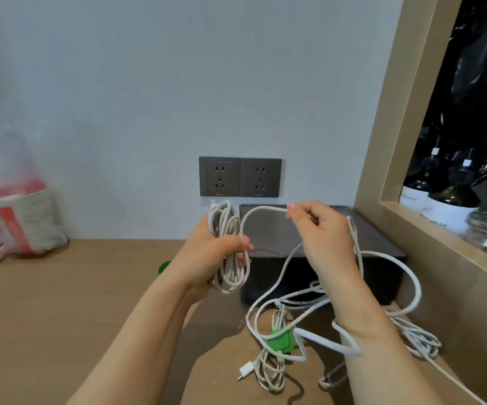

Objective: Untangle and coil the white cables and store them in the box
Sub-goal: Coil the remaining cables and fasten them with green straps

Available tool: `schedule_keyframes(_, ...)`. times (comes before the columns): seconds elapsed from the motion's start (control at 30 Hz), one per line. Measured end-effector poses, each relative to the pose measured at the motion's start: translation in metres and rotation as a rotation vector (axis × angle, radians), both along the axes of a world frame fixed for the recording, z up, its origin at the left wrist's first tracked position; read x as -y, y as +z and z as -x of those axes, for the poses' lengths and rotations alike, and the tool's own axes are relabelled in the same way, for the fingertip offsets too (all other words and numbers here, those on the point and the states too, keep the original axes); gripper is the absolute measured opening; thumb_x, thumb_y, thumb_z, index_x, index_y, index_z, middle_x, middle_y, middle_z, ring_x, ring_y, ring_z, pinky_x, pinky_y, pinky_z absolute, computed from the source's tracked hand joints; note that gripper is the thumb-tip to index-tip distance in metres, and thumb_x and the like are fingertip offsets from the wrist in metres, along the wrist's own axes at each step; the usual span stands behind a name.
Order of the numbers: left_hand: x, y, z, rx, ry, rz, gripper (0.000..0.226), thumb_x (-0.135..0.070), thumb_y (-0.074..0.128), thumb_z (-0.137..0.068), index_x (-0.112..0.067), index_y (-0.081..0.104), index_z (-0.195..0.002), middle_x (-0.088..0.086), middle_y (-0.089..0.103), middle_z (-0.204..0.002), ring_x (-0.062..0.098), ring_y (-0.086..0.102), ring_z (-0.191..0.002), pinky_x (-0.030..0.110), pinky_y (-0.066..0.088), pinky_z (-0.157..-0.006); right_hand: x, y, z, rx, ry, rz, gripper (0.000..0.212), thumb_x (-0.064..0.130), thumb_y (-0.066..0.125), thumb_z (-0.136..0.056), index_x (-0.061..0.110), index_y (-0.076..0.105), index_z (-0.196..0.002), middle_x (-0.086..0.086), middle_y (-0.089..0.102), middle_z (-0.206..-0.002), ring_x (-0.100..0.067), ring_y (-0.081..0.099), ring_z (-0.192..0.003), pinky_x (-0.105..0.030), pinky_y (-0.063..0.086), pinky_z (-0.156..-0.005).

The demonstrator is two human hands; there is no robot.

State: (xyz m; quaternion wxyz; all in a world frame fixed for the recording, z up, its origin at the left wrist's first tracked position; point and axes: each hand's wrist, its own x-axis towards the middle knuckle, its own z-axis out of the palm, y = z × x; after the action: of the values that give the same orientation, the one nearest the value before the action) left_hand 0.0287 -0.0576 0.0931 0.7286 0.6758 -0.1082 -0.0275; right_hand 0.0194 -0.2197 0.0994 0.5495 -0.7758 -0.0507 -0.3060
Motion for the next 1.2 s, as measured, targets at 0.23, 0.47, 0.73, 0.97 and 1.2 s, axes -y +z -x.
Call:
schedule_keyframes(0.23,-0.004,-0.002,-0.009,0.018,-0.026,0.11,0.018,0.008,0.052,-0.088,-0.002,0.05,-0.102,0.017,0.055,-0.069,0.019,0.062,-0.054,0.03,0.056,-0.054,-0.005,0.011,-0.003,-0.028,0.089,0.069,0.024,0.024,0.046,-0.096,0.027,0.063,-0.081,-0.006,0.061,-0.076,-0.009,0.051,-0.069,-0.006,0.036,-0.053)
schedule_keyframes(0.47,-0.007,-0.007,-0.012,0.019,-0.005,0.097,0.009,-0.012,0.054,-0.094,-0.005,0.05,-0.097,0.006,0.053,-0.058,0.014,0.047,-0.045,0.027,0.05,-0.047,-0.01,0.009,-0.001,0.0,0.098,0.114,0.023,0.025,0.044,-0.096,0.032,0.059,-0.081,-0.01,0.061,-0.081,-0.007,0.05,-0.067,-0.009,0.039,-0.055)
schedule_keyframes(0.73,-0.001,-0.01,-0.005,0.069,-0.05,-0.082,0.022,-0.021,0.061,-0.09,-0.008,0.051,-0.077,0.008,0.046,-0.054,0.016,0.039,-0.042,0.026,0.043,-0.043,-0.017,0.009,-0.002,0.042,0.054,0.117,0.017,0.026,0.044,-0.096,0.023,0.059,-0.089,0.009,0.055,-0.072,0.009,0.049,-0.069,-0.005,0.039,-0.06)
schedule_keyframes(0.97,0.004,-0.012,-0.012,0.145,0.192,-0.076,0.028,-0.038,0.06,-0.089,-0.015,0.049,-0.079,0.004,0.049,-0.056,0.014,0.041,-0.043,0.032,0.042,-0.05,-0.03,0.011,0.003,-0.072,0.225,-0.021,0.022,0.021,0.037,-0.099,0.014,0.051,-0.083,0.002,0.039,-0.054,-0.005,0.035,-0.047,-0.02,0.032,-0.049)
schedule_keyframes(1.2,0.001,-0.014,-0.017,0.203,0.336,-0.133,0.04,-0.053,0.047,-0.088,-0.014,0.051,-0.095,0.007,0.057,-0.066,0.014,0.05,-0.049,0.027,0.047,-0.047,-0.034,0.009,0.003,-0.088,0.315,0.07,0.017,0.022,0.042,-0.097,0.016,0.055,-0.087,0.003,0.047,-0.068,-0.004,0.041,-0.057,-0.02,0.038,-0.057)
